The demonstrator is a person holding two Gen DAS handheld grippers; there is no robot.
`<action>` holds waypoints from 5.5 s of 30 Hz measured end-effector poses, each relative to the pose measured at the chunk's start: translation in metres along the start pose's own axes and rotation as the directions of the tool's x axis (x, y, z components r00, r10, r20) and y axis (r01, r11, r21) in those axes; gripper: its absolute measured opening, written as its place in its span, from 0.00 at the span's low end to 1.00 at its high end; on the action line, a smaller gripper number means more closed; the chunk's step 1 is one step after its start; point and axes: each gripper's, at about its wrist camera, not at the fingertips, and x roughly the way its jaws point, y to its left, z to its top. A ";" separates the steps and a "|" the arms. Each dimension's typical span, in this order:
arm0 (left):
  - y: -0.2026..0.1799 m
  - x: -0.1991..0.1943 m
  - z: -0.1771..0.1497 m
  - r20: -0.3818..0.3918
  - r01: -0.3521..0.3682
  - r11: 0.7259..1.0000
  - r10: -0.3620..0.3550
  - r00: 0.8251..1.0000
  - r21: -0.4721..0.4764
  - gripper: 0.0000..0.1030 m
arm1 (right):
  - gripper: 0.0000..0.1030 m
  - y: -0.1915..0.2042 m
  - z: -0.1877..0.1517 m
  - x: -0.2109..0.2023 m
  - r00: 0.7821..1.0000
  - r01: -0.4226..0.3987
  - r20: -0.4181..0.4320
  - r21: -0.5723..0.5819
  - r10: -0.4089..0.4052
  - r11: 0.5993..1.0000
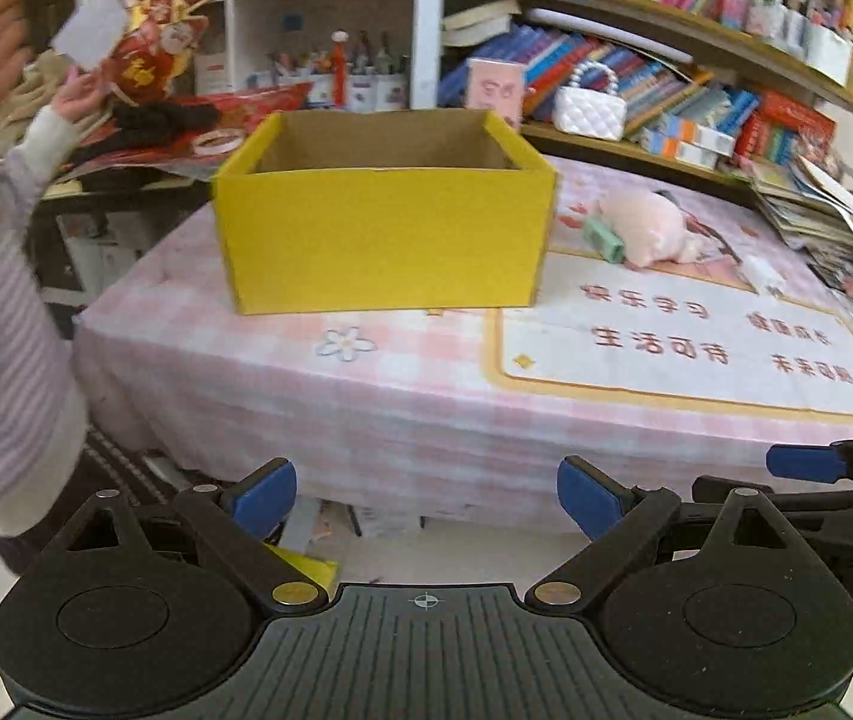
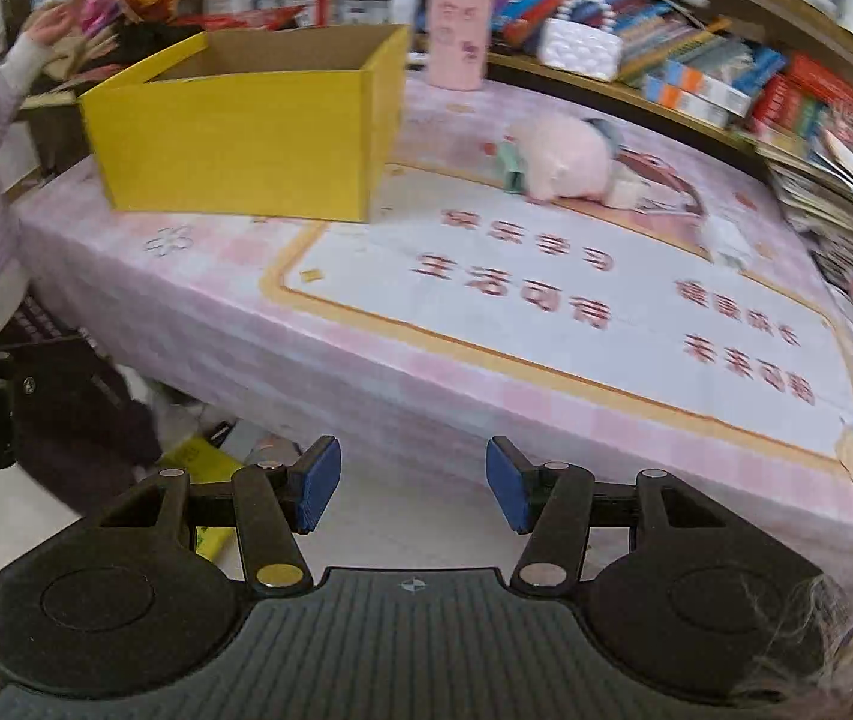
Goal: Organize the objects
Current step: 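Withdraw both open tools from the box back toward the table objects, then grasp the pink plush with the left tool while the right grasps the white charger, then lift and carry the pink plush and white charger over the yellow box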
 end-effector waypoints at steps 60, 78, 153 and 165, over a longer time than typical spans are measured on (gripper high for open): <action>-0.218 0.172 0.161 0.053 0.023 0.997 -0.027 0.998 0.078 0.92 | 0.49 -0.272 0.099 0.124 0.993 0.110 0.023 0.157 -0.115 0.982; -0.225 0.246 0.188 -0.007 -0.029 1.000 0.029 1.000 0.005 0.58 | 0.40 -0.292 0.139 0.190 0.998 0.064 -0.019 0.165 -0.062 0.984; 0.072 -0.013 0.119 0.375 0.003 0.984 0.066 0.925 -0.179 0.59 | 0.40 0.032 0.157 0.011 0.932 -0.232 0.249 -0.146 0.263 0.962; 0.072 0.101 0.182 0.255 -0.058 0.983 0.102 0.961 -0.175 0.59 | 0.40 0.036 0.239 0.105 0.936 -0.181 0.244 -0.291 0.256 0.939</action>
